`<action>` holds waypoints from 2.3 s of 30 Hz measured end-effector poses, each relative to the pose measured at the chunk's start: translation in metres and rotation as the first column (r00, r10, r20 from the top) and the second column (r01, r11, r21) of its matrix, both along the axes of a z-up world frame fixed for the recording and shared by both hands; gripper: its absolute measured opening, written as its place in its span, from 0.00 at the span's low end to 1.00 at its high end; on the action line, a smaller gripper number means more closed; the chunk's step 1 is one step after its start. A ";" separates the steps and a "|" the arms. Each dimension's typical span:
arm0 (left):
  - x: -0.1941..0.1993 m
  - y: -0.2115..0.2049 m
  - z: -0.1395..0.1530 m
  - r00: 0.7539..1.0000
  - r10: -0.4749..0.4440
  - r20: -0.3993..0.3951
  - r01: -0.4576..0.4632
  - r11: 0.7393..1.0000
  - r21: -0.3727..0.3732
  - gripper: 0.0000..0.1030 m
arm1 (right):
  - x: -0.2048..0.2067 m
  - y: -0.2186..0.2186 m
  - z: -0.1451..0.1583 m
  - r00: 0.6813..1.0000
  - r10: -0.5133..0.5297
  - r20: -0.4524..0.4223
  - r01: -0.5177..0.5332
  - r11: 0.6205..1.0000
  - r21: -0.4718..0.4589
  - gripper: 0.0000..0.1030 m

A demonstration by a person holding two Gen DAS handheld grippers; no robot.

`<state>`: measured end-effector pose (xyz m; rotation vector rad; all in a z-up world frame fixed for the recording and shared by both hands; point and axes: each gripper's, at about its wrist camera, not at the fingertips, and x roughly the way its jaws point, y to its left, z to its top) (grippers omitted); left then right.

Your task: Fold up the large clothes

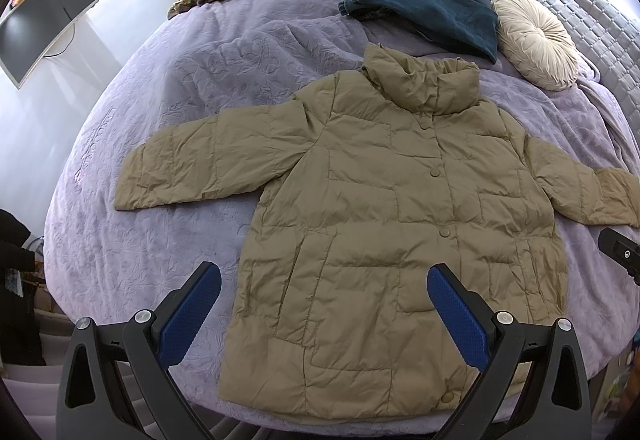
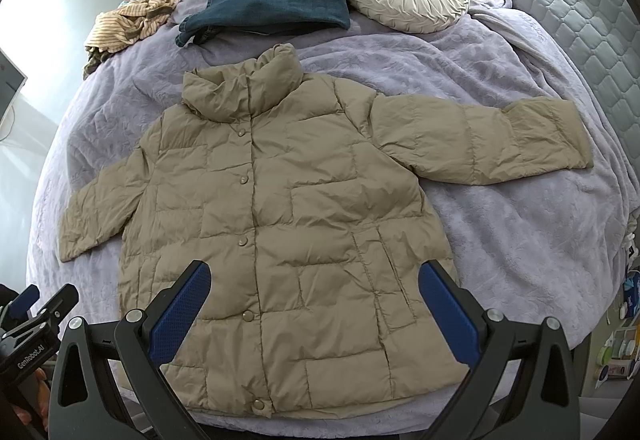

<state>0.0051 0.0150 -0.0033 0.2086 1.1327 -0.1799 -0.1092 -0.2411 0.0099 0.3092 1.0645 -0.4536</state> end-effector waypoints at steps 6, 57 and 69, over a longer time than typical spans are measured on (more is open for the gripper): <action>-0.001 0.001 -0.001 1.000 -0.001 0.000 0.001 1.000 -0.001 1.00 | 0.000 0.000 0.000 1.000 0.000 -0.001 0.000 1.000 0.001 1.00; 0.100 0.138 -0.133 0.956 0.201 -0.215 -0.250 0.939 -0.235 1.00 | 0.081 0.073 -0.095 0.974 0.157 -0.162 -0.135 0.981 0.139 1.00; 0.184 0.251 -0.240 0.864 0.407 -0.295 -0.502 0.669 -0.548 1.00 | 0.141 0.136 -0.177 0.919 0.333 -0.213 -0.292 0.935 0.202 1.00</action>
